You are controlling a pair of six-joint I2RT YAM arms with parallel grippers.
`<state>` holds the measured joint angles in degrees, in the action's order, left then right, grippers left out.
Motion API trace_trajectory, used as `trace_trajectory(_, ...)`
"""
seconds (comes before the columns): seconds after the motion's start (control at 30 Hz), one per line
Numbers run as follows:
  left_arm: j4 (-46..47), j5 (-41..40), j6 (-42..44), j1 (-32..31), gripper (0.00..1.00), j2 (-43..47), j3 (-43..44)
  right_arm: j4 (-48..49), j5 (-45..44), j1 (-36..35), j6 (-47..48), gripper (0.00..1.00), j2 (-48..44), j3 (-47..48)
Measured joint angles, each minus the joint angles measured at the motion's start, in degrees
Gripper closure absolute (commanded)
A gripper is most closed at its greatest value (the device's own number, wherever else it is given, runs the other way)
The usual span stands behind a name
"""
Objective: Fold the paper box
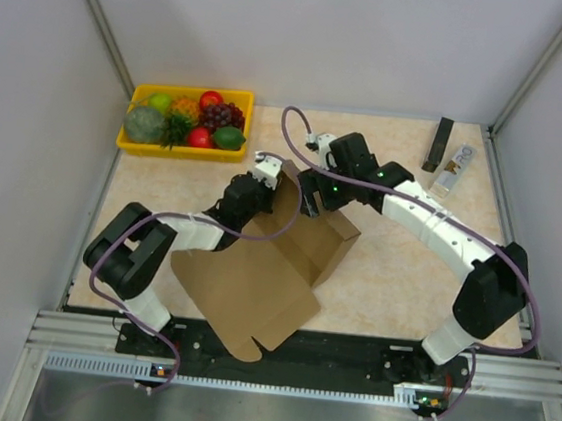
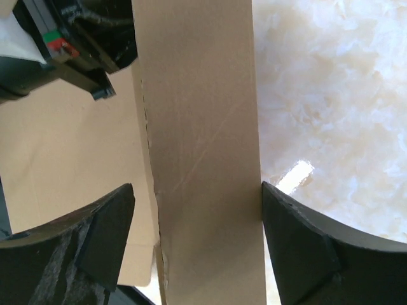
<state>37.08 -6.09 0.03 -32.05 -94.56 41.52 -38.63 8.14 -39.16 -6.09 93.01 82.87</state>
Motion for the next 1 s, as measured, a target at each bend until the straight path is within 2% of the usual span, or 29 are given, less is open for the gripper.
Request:
trace_trajectory(0.13, 5.3, 0.8, 0.0, -0.3, 1.00, 0.5, -3.2, 1.0, 1.9, 0.8, -0.2, 0.13, -1.6, -1.5)
trace_trajectory(0.33, 13.0, 3.9, -0.6, -0.1, 1.00, 1.2, -8.0, 1.2, 8.5, 4.6, 0.5, 0.08, -3.3, -2.4)
trace_trajectory(0.6, 18.3, 10.0, -2.3, -0.1, 1.00, 0.8, -10.2, 1.0, 11.9, 5.9, 5.6, 0.07, -4.8, -5.6)
trace_trajectory(0.67, 19.6, 11.2, -2.6, -0.1, 1.00, 0.5, -10.4, 0.9, 12.2, 5.9, 7.2, 0.09, -4.8, -6.1)
trace_trajectory(0.77, 20.5, 12.7, -2.7, -0.1, 1.00, 0.3, -10.7, 0.9, 12.5, 5.9, 8.4, 0.19, -4.8, -6.5)
trace_trajectory(0.8, 20.7, 13.0, -2.7, -0.1, 1.00, 0.3, -10.8, 0.9, 12.7, 5.9, 8.3, 0.26, -4.8, -6.5)
trace_trajectory(0.83, 20.8, 13.1, -2.7, -0.1, 1.00, 0.3, -10.8, 0.9, 12.9, 5.9, 7.9, 0.29, -4.8, -6.5)
trace_trajectory(1.0, 21.9, 6.5, -3.5, -2.4, 1.00, -0.2, -10.8, 1.8, 12.2, 4.2, 4.5, 0.34, -5.0, -7.5)
